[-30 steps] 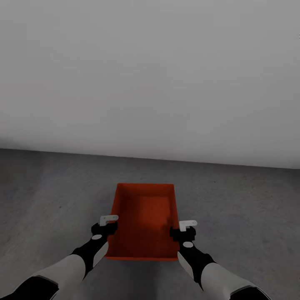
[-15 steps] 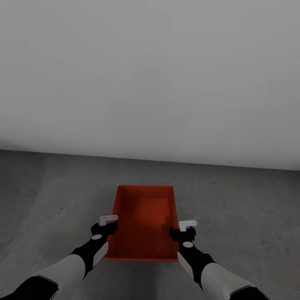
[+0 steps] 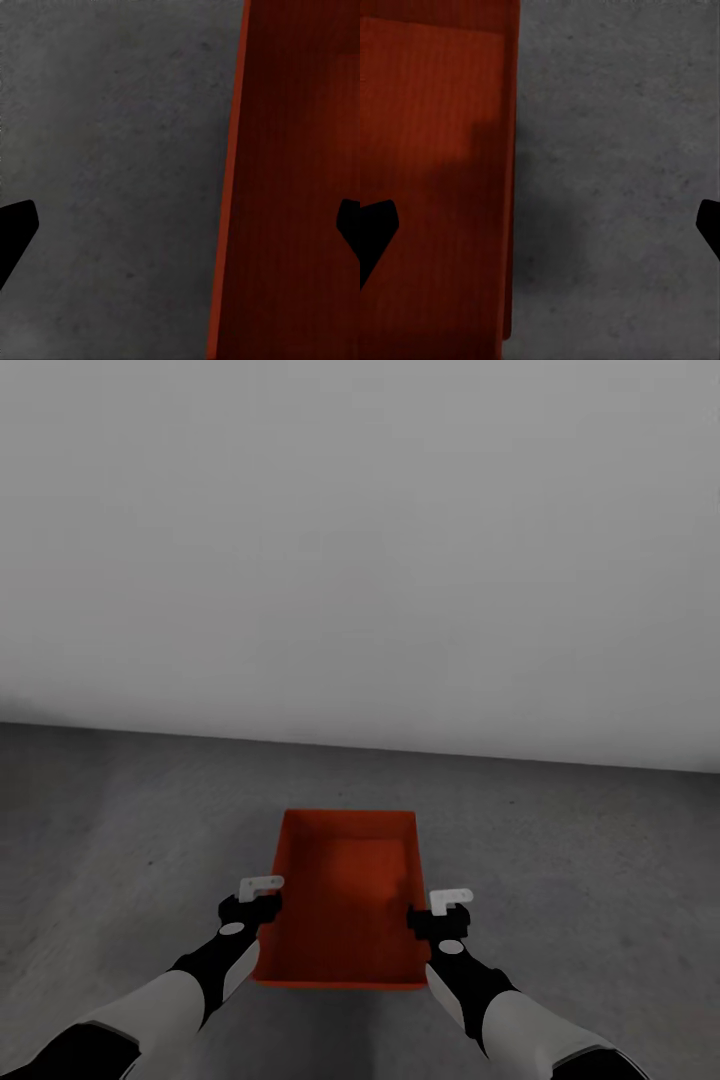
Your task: Move the two storage containers from the living room to the garage. In the garage, place one container on the floor and stack the other container on top of it (either order is fine).
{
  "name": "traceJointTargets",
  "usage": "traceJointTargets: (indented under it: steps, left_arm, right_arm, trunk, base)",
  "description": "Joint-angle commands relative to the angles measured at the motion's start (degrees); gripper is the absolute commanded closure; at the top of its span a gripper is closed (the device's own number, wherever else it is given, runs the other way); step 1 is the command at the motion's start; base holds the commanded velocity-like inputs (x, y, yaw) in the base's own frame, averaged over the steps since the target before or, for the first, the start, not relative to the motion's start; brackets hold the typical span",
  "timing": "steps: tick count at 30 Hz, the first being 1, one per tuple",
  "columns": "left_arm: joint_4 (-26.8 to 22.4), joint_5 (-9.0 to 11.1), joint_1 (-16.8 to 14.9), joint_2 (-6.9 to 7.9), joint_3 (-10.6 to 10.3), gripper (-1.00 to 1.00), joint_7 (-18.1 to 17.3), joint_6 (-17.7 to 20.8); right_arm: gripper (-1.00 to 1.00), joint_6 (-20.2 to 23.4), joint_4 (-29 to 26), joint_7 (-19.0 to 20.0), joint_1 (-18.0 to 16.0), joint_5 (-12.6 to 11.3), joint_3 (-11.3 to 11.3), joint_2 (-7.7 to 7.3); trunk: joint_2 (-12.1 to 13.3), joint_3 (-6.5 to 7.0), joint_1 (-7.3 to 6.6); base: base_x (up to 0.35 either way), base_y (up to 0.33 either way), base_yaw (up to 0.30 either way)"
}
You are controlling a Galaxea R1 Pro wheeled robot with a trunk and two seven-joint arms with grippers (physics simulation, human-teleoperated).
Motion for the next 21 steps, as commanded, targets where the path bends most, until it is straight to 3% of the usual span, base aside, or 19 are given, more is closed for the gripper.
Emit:
traceJointTargets:
  steps: [1,21]
  left_arm:
    - [0.03,0.53,-0.04,0.01,-0.49,-1.00,0.29,-0.22]
    - [-0.16,0.47,-0.04,0.69,-0.54,-1.00,-0.23,-0.33]
  right_arm:
    - [-1.00,-0.19,0.07,-0.27,-0.04,-0.30,0.38,-0.01]
    - [-1.00,-0.81,0.09,0.31,-0.04,-0.21,0.40,-0.16]
  trunk:
    - [0.40,0.15,-0.23]
    - [8.42,3.74,-4.62]
  base:
    - [0.000,0.000,0.000]
    - [0.000,0.000,0.000]
